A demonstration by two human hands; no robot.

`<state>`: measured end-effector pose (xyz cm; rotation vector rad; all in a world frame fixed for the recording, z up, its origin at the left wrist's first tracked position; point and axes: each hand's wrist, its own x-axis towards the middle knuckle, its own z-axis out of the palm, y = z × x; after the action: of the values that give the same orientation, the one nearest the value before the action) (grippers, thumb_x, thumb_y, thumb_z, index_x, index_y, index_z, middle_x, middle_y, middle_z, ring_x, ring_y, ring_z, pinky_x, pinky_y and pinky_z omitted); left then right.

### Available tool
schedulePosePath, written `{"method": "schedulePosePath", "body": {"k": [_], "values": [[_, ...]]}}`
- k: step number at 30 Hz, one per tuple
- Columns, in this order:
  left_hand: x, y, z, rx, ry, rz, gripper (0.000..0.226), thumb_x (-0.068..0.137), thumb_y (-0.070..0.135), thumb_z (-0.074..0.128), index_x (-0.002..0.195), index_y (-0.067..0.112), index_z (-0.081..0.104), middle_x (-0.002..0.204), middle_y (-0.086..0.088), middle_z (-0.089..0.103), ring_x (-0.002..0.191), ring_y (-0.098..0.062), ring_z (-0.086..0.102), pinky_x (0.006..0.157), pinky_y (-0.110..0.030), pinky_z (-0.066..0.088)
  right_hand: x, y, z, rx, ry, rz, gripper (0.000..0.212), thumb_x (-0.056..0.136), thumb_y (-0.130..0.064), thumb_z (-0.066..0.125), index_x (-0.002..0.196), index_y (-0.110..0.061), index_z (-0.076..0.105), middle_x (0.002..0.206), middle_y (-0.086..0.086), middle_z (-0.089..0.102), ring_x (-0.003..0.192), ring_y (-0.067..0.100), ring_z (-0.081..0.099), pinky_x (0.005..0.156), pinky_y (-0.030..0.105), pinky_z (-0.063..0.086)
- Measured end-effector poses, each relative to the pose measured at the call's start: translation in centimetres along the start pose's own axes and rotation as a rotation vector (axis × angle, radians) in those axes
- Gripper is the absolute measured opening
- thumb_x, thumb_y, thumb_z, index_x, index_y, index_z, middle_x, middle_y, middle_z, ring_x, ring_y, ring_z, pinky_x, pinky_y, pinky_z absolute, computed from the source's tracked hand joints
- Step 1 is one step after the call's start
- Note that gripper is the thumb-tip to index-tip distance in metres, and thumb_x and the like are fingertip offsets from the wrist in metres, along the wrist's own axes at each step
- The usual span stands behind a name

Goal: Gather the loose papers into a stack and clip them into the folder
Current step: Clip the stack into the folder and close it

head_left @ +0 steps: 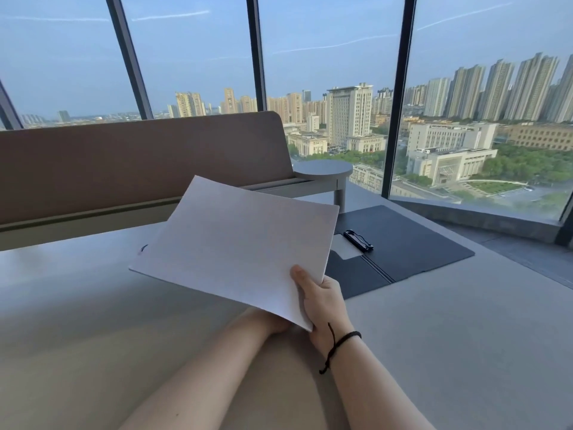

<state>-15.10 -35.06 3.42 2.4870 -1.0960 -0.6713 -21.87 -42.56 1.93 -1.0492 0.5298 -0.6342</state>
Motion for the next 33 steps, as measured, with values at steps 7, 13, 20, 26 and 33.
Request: {"method": "schedulePosePath", "body": {"k": [7,13,20,26,33], "values": [[-4.0,-7.5,-1.0,0.164,0.326,0.143,0.046,0.094,0.054,0.042,0.139,0.047,0.043,0.15,0.016,0.047,0.139,-0.018,0.041,0.113,-0.033,0.034,-3.5,0.0,0.5,-0.118,-0.016,-0.014,0.015,0.094,-0.015,0.067,0.088,-0.004,0.074,0.085,0.011,0.079,0.071,0.024,0.074,0.07,0.04,0.061],[-13.1,-17.1,-3.3,0.399,0.636,0.114,0.048,0.09,0.064,0.042,0.125,0.04,0.063,0.126,0.014,0.068,0.117,-0.017,0.061,0.089,-0.029,0.048,-8.0,1.5,2.8,-0.143,-0.059,-0.004,0.016,0.093,-0.016,0.068,0.092,-0.002,0.075,0.089,0.012,0.08,0.08,0.031,0.076,0.082,0.051,0.059],[-21.4,-27.0,-5.9,0.447,0.754,-0.072,0.035,0.09,0.055,0.05,0.101,0.034,0.076,0.089,0.014,0.074,0.087,-0.009,0.068,0.067,-0.025,0.047,-11.5,4.8,10.4,-0.225,-0.139,0.056,0.014,0.092,-0.019,0.069,0.09,-0.007,0.076,0.09,0.008,0.08,0.082,0.026,0.075,0.079,0.039,0.06],[-24.0,-31.2,-6.7,0.161,0.761,-0.19,0.05,0.082,0.07,0.055,0.071,0.024,0.069,0.066,0.01,0.068,0.064,-0.007,0.061,0.06,-0.024,0.049,-14.2,7.8,16.5,-0.229,-0.185,0.149,0.011,0.091,-0.017,0.069,0.092,-0.008,0.076,0.091,0.009,0.079,0.083,0.028,0.074,0.08,0.042,0.06],[-24.6,-29.1,-7.8,-1.029,0.358,0.254,0.082,0.067,0.071,0.073,0.13,0.021,0.059,0.12,0.001,0.071,0.108,-0.014,0.066,0.098,-0.039,0.049,-16.2,9.0,18.1,-0.166,-0.096,0.186,0.01,0.092,-0.019,0.068,0.094,-0.013,0.075,0.089,0.005,0.079,0.083,0.029,0.073,0.074,0.041,0.06]]}}
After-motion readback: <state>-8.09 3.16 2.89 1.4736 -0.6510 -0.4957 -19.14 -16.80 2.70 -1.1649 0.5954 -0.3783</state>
